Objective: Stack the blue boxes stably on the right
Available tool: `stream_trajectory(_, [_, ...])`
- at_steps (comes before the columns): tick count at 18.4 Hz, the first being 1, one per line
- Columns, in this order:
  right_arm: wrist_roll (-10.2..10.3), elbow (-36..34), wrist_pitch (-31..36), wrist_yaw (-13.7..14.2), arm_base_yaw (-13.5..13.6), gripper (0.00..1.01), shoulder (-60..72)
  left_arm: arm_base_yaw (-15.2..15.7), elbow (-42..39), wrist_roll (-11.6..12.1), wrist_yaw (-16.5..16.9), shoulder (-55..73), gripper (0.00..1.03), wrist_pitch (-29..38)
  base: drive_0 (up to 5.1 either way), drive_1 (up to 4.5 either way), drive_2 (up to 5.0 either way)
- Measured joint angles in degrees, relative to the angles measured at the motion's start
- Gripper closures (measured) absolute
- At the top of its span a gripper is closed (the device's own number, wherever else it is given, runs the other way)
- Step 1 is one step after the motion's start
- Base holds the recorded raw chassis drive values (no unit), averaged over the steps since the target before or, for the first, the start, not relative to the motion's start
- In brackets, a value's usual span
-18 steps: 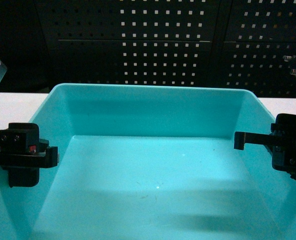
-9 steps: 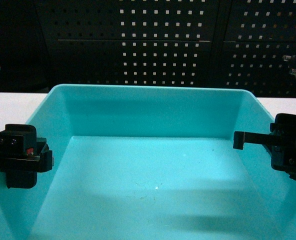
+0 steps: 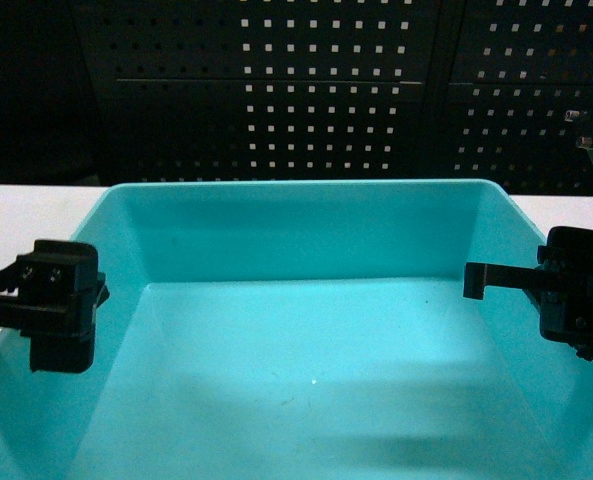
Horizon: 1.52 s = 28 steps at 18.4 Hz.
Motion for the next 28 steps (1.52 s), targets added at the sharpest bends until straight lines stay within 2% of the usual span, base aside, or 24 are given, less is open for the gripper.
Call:
stream_trajectory(3, [0.00,0.00,0.00,0.00,0.00,0.99,0.00,-2.25,3.72,-4.02,0.07,0.00,0.05,-5.01,0.0,0.00,0.0])
stream_trajectory(6, [0.00,0.00,0.00,0.00,0.00,0.99,0.00,-2.64,4.00,-8.04,0.20,0.72,0.05,-7.58,0.0,0.00,0.0])
stream_trajectory(10, [0.00,0.00,0.00,0.00,0.00,0.99,0.00,-2.38,3.06,-12.46,0.46,2.60,0.05,-6.38,0.0,0.00,0.0])
stream_trajectory(15, [0.00,0.00,0.00,0.00,0.00,0.99,0.00,-3.30,2.54,-12.50,0.50,2.97,0.05,-5.75,0.0,0.00,0.0])
stream_trajectory(21, [0.02,0.00,0.00,-0.02,0.00,0.99,0.00,-2.03,2.82,-11.98,1.09,2.93,0.05,-5.53,0.0,0.00,0.0])
stream_trajectory(28, [0.02,0.00,0.00,-0.02,0.00,0.99,0.00,-2.97,3.48,-12.02,2.58,3.26,0.05,-7.02,0.0,0.00,0.0])
